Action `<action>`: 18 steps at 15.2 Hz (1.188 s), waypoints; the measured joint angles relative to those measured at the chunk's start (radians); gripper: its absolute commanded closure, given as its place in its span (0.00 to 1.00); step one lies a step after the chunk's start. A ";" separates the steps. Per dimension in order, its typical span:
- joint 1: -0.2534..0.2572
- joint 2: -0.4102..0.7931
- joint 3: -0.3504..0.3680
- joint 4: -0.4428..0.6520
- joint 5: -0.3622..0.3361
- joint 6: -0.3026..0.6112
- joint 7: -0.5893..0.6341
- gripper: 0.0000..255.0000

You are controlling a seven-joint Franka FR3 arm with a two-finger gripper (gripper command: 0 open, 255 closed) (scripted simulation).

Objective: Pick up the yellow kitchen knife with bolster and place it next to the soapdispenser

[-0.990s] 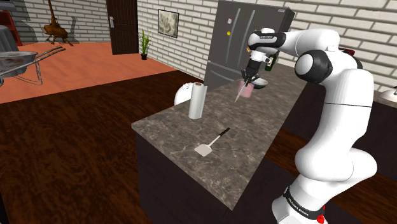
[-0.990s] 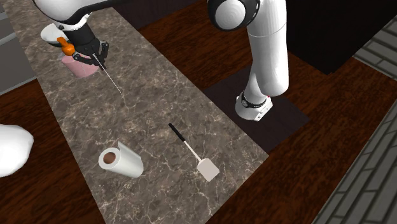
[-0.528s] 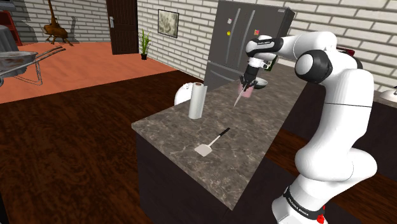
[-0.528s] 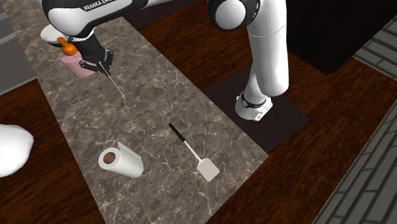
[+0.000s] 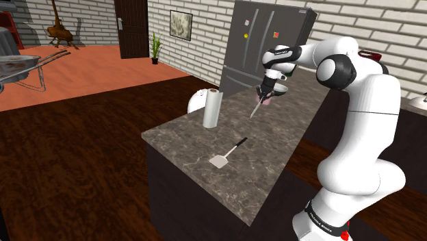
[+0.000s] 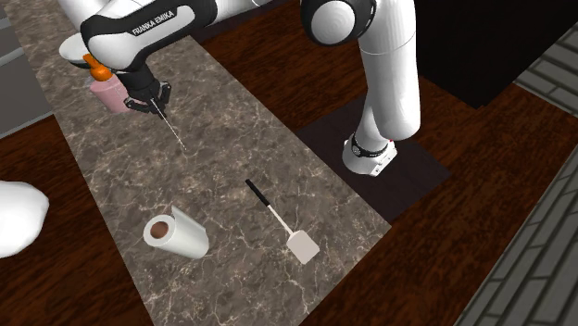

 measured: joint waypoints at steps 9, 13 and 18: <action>0.001 0.044 0.001 -0.063 0.003 0.101 -0.009 1.00; 0.002 0.058 0.002 -0.089 0.004 0.138 -0.012 1.00; 0.002 0.058 0.002 -0.093 0.005 0.142 -0.013 1.00</action>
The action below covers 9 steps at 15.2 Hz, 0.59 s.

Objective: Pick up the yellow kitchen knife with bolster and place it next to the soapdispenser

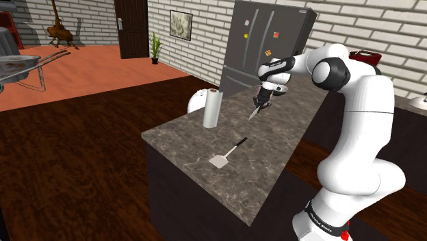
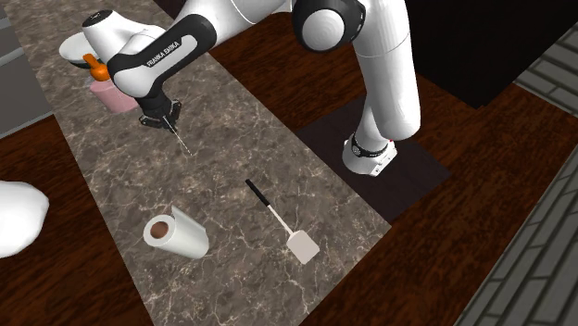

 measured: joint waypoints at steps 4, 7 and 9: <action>0.000 0.000 0.000 0.000 0.000 0.000 0.000 0.00; 0.000 0.000 0.000 0.000 0.000 0.000 0.000 0.00; 0.000 -0.010 0.000 0.027 -0.001 -0.036 0.003 0.00</action>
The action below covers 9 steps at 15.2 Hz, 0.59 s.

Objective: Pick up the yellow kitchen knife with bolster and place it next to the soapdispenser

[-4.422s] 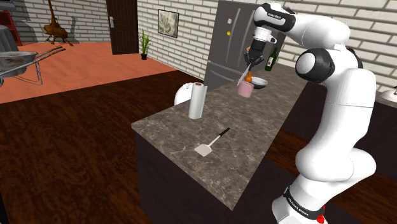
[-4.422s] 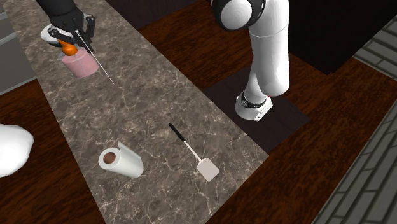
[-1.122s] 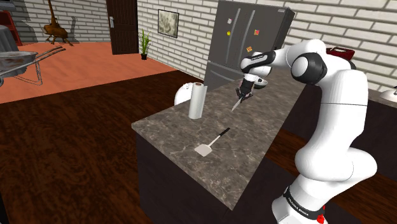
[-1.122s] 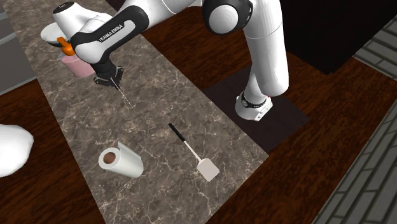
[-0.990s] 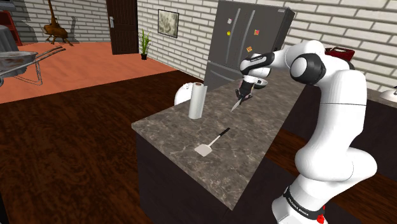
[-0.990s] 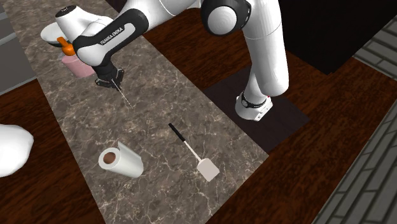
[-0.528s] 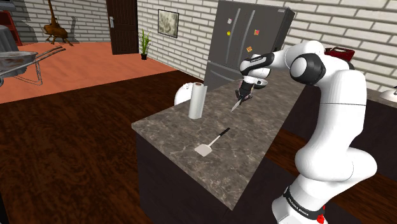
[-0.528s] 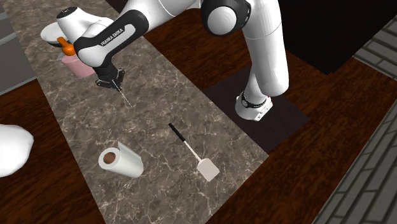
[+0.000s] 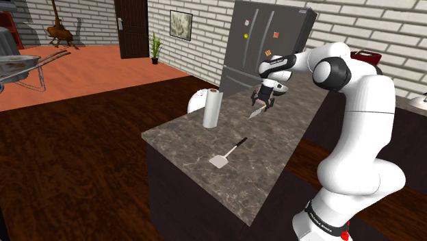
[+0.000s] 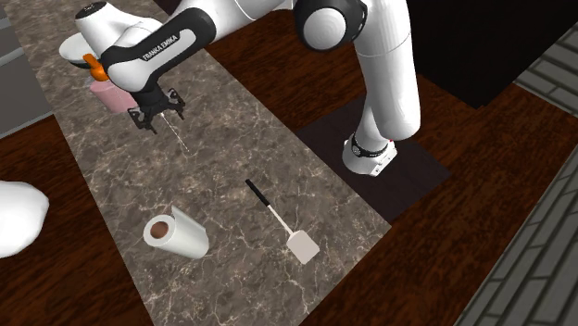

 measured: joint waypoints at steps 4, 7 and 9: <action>-0.005 -0.021 -0.002 0.047 -0.002 -0.068 0.000 0.00; -0.005 -0.024 -0.002 0.050 -0.002 -0.074 0.000 0.00; -0.005 -0.024 -0.002 0.049 -0.002 -0.074 -0.001 0.00</action>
